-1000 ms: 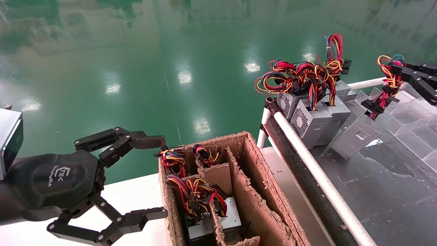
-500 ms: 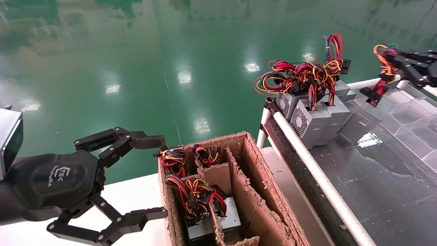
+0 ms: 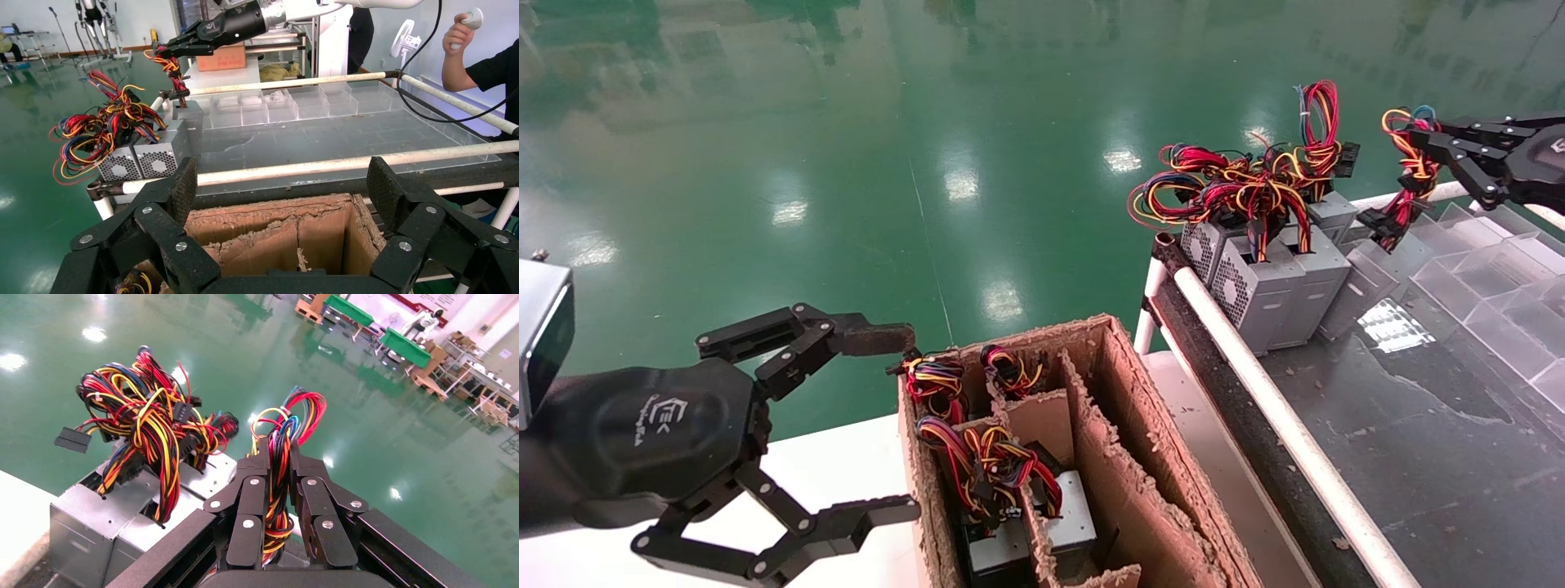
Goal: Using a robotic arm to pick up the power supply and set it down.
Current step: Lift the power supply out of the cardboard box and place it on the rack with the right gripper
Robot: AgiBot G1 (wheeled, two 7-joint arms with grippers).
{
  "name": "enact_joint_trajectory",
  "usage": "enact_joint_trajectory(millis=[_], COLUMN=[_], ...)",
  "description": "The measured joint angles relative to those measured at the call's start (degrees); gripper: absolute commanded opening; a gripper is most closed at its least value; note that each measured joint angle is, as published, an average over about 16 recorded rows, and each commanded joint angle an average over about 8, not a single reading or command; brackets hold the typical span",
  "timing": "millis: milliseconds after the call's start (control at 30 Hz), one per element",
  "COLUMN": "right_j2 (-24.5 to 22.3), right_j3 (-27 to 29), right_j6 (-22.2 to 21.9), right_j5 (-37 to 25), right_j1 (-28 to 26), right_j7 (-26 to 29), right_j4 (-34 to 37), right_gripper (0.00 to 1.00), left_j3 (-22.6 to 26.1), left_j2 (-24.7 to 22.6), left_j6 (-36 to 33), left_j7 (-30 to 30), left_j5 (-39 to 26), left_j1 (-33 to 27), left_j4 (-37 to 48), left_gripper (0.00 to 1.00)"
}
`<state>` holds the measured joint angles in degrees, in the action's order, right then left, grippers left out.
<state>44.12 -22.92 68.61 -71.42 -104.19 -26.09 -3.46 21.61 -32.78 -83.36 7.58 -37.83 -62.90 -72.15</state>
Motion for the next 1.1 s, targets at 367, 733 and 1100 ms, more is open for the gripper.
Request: enact_joint_trajectory(millis=[367,733,1100], right_j2=[-1.6,-2.0,0.8], right_j3=[-0.2,-0.1,0.1], right_j6=[3.1,6.1,0.5], right_j5=[-0.3,-0.1,0.2], right_j1=[-0.6,-0.9,-1.2], right_j7=[-0.9,-1.5,-0.7], right_j4=[1.3,2.1,3.6], right_gripper=[0.0,0.0,0.0], left_j3=[0.0,0.0,0.0], left_j2=[0.0,0.0,0.0], left_j6=[0.0,0.0,0.0], left_j7=[0.0,0.0,0.0], left_j5=[0.0,0.0,0.0], left_j1=[0.0,0.0,0.0], left_j4=[0.0,0.0,0.0], left_gripper=[1.0,1.0,1.0])
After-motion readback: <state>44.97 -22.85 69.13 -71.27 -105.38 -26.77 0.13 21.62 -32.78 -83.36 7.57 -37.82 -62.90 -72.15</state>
